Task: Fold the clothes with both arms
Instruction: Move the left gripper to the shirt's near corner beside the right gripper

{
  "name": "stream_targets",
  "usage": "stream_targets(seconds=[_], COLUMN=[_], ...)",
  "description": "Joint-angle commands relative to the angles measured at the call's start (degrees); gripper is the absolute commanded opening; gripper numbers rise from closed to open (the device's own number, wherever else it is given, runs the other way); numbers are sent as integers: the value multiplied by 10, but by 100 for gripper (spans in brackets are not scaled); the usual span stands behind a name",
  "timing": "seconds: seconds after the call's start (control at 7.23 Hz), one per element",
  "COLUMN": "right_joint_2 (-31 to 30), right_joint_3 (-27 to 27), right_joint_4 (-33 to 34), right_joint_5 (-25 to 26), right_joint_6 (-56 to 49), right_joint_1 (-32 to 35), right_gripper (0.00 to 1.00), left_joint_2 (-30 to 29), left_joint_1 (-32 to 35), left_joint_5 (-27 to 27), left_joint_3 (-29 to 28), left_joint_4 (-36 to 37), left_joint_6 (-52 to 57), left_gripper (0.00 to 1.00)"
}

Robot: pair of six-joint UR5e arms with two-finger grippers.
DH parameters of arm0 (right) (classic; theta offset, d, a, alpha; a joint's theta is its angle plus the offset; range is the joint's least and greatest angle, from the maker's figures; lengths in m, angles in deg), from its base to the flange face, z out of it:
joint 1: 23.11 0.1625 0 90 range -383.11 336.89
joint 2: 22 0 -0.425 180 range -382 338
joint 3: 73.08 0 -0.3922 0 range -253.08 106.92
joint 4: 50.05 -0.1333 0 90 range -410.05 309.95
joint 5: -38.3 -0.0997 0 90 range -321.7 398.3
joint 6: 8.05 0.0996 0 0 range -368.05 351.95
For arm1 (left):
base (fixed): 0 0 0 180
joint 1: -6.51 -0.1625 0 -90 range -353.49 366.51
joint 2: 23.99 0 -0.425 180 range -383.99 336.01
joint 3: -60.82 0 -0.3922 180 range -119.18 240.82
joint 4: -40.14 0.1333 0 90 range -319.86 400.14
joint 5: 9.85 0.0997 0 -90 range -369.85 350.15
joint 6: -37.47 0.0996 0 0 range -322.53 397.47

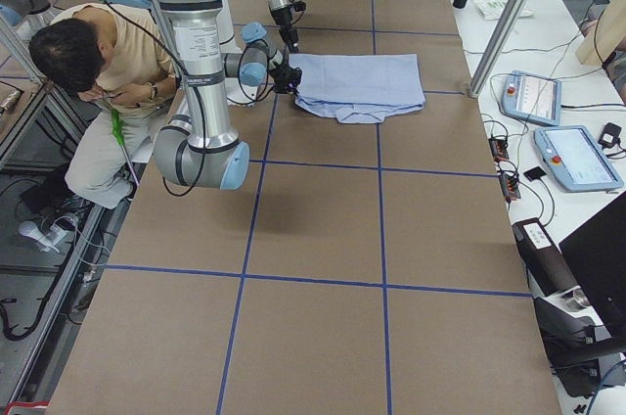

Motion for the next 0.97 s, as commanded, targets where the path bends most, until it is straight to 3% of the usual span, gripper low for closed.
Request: stream_targets(seconds=[0.0, 0.14, 0.28, 0.42, 0.83], right_joint_2=[0, 1, 0, 0, -5], right_joint_3=[0, -1, -4, -4, -4], right_joint_4=[0, 0, 0, 1, 0], right_joint_5=[0, 0, -1, -1, -1], right_joint_6=[0, 0, -1, -1, 0], right_joint_1=[-1, -1, 0, 0, 1], right_gripper=[0, 0, 0, 0, 0], left_joint_2=[-14, -13, -11, -11, -6], left_joint_1=[-2, -2, -2, -2, -6], left_joint_5=[0, 1, 2, 4, 8], left_joint_3=[-16, -16, -16, -16, -6], left_joint_4=[0, 0, 0, 0, 0], left_joint_6=[0, -1, -1, -1, 0], left_gripper=[53, 38, 8, 0, 0])
